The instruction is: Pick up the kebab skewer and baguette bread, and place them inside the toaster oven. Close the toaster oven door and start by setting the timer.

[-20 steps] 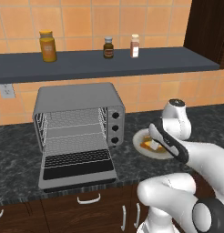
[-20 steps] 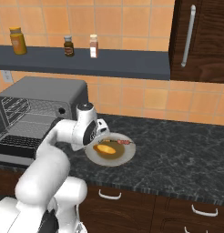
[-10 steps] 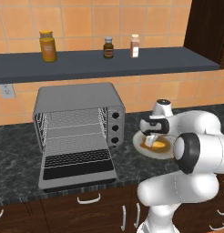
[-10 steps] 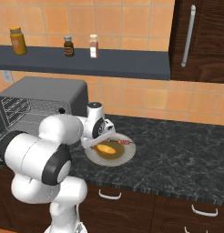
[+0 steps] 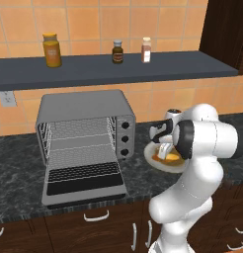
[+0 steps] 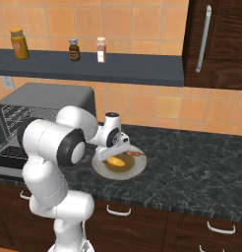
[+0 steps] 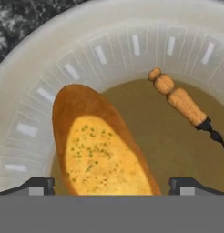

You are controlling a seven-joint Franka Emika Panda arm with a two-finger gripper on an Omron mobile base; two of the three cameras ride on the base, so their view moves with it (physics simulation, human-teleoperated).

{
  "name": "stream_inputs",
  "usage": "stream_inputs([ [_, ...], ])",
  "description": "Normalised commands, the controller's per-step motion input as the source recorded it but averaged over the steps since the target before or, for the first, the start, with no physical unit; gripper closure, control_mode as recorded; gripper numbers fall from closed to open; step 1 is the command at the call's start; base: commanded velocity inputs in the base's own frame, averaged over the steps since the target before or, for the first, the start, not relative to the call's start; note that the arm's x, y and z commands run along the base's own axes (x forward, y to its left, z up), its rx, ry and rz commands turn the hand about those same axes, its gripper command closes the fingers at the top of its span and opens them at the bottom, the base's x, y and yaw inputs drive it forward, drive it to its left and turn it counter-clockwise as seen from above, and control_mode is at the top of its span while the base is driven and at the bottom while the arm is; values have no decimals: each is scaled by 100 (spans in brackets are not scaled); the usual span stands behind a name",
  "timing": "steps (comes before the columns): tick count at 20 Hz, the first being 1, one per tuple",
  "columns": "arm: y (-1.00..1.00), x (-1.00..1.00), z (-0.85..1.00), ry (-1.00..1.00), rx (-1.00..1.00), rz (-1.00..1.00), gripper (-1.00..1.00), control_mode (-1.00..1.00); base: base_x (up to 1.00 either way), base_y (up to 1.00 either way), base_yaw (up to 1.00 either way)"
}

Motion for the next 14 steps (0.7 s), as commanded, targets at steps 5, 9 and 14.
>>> stream_inputs([
  [5, 0, 0, -23, 2, 0, 2, -100, -100, 0, 0, 0],
  [9, -1, 0, -32, 0, 0, 4, -100, -100, 0, 0, 0],
  [14, -1, 2, -36, 0, 0, 6, -100, -100, 0, 0, 0],
])
